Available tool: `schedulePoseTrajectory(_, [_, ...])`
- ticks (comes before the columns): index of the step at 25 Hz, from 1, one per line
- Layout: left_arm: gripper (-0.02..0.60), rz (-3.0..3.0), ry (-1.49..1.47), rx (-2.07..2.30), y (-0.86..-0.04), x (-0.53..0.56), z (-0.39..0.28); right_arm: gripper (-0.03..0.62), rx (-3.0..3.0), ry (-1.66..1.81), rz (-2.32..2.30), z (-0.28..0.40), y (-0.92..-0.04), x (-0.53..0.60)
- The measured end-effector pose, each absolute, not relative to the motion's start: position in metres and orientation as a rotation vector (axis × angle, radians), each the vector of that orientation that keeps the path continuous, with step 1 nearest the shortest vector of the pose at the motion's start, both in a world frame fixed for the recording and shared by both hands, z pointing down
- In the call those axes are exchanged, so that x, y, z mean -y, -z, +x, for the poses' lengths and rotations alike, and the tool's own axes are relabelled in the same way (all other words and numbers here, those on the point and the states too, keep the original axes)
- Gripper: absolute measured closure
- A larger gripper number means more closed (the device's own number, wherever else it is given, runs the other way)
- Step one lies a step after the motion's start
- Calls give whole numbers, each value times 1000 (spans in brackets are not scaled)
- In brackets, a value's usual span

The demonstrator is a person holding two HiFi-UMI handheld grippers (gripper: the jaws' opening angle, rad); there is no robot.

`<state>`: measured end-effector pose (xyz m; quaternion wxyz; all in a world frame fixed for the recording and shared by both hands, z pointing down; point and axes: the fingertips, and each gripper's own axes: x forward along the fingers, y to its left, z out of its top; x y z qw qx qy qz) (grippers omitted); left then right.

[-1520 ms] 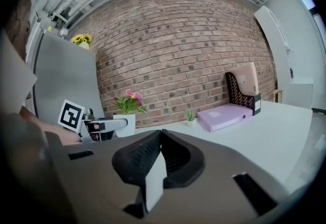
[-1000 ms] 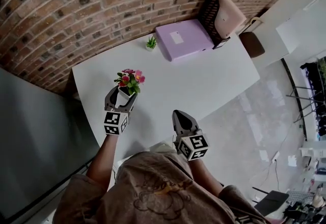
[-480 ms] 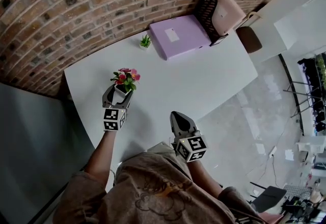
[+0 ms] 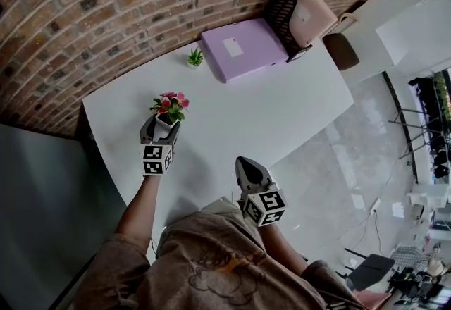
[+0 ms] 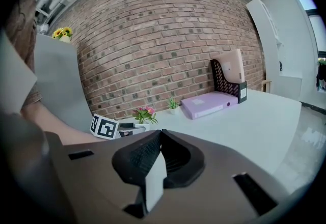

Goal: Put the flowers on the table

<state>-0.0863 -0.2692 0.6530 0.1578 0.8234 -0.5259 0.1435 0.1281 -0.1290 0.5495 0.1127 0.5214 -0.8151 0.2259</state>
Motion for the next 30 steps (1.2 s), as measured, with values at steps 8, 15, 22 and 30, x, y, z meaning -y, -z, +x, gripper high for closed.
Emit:
schedulePoseTrajectory(8, [229, 2347, -426, 1500, -659, 274, -83, 591, 2391, -678, 1517, 128, -555, 127])
schedulePoseTrajectory(15, [229, 2334, -457, 1490, -660, 275, -78, 591, 2389, -687, 1518, 131, -558, 125])
schedulePoseTrajectory(22, [229, 2289, -496, 1492, -670, 269, -75, 591, 2397, -683, 1505, 130, -559, 122])
schedulePoseTrajectory(30, [229, 2275, -529, 1494, -675, 271, -73, 589, 2380, -691, 1515, 138, -561, 117])
